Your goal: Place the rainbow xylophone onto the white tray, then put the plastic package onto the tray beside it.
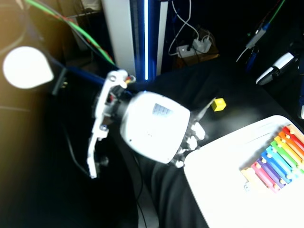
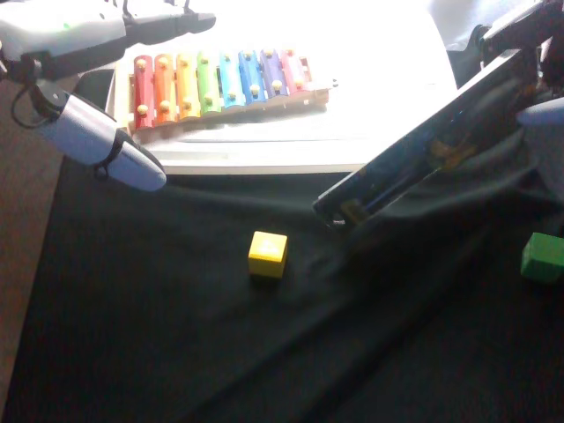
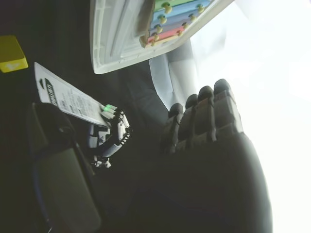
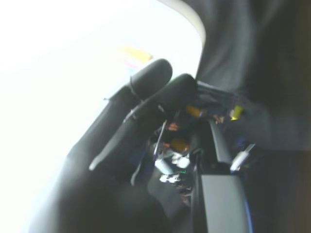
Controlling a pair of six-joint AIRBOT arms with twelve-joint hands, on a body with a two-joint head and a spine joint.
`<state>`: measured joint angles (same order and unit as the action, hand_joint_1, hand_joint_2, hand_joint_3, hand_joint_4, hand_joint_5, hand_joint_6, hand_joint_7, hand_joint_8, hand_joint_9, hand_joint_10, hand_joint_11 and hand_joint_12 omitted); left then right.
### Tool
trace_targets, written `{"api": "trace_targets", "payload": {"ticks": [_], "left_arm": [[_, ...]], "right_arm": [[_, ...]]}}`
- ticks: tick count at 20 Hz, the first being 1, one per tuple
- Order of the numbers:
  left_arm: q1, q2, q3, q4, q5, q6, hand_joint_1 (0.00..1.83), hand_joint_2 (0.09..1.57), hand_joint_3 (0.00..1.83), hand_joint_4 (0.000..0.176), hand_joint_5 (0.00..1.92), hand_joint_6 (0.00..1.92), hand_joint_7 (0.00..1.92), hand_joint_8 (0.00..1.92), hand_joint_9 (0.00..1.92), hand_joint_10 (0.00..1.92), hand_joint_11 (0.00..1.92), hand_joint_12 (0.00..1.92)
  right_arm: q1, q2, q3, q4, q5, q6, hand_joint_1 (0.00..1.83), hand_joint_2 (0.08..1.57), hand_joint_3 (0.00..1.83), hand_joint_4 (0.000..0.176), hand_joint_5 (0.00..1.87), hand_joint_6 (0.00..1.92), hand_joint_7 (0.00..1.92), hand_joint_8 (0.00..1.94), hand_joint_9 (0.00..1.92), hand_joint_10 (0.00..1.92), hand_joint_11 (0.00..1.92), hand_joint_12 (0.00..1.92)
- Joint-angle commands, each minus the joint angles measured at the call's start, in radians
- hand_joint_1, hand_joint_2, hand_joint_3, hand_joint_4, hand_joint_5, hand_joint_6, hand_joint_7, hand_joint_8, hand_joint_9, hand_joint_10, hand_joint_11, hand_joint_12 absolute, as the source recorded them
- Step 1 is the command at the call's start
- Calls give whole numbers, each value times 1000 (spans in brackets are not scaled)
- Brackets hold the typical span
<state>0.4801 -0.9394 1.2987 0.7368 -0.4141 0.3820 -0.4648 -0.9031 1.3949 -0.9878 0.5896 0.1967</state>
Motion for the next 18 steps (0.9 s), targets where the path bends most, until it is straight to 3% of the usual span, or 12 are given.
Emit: {"api": "trace_targets", "payload": {"ticks": [1,4,5,7,8,10,12,13,15,18], "left_arm": [[-7,-3,6,-33,-80,2,837,755,1,50,0,0,0,0,16,2,0,0],[-5,-3,6,-33,-80,2,823,750,0,38,0,0,0,0,21,3,0,0],[-5,-3,7,-33,-80,2,822,754,1,30,0,0,2,1,21,3,0,0],[-5,-2,7,-33,-80,2,838,759,2,59,0,0,1,0,6,0,0,0],[-4,-2,7,-33,-80,2,834,757,1,50,0,0,0,0,11,4,0,0],[-2,-2,7,-33,-78,2,824,760,3,50,0,0,0,0,11,4,0,0],[-1,-2,7,-33,-78,2,841,768,5,38,0,0,0,0,0,0,0,0],[-1,-2,7,-33,-77,2,832,775,7,46,0,0,0,0,0,0,0,0],[-1,-2,7,-33,-77,2,817,772,5,33,0,0,0,0,3,1,0,0],[-1,-2,8,-33,-75,2,826,765,0,37,0,0,0,0,0,0,0,0]], "right_arm": [[16,5,3,95,76,-5,1239,1199,0,0,674,1281,979,1161,1396,37,1003,1086],[16,7,9,171,100,-47,1250,1178,0,0,718,1205,1018,1110,1450,51,1047,1139],[16,7,16,188,114,-51,1243,1186,2,0,702,1252,996,1129,1406,30,949,1219],[16,6,29,235,148,-61,1239,1194,1,0,688,1274,984,1147,1417,32,969,1206],[16,6,31,269,159,-84,1235,1200,1,0,680,1282,971,1174,1405,22,982,1076],[16,1,31,313,168,-117,1226,1219,4,0,644,1318,935,1242,1383,11,965,1031],[16,-2,34,355,189,-140,1227,1218,0,0,641,1323,943,1225,1385,8,987,957],[16,-15,46,395,220,-148,1231,1214,0,0,643,1314,955,1204,1395,11,1005,947],[16,-24,55,417,237,-149,1234,1199,0,0,671,1323,984,1123,1392,4,1068,786],[16,-44,67,434,249,-149,1227,1204,2,0,670,1335,968,1148,1401,6,1096,755]]}}
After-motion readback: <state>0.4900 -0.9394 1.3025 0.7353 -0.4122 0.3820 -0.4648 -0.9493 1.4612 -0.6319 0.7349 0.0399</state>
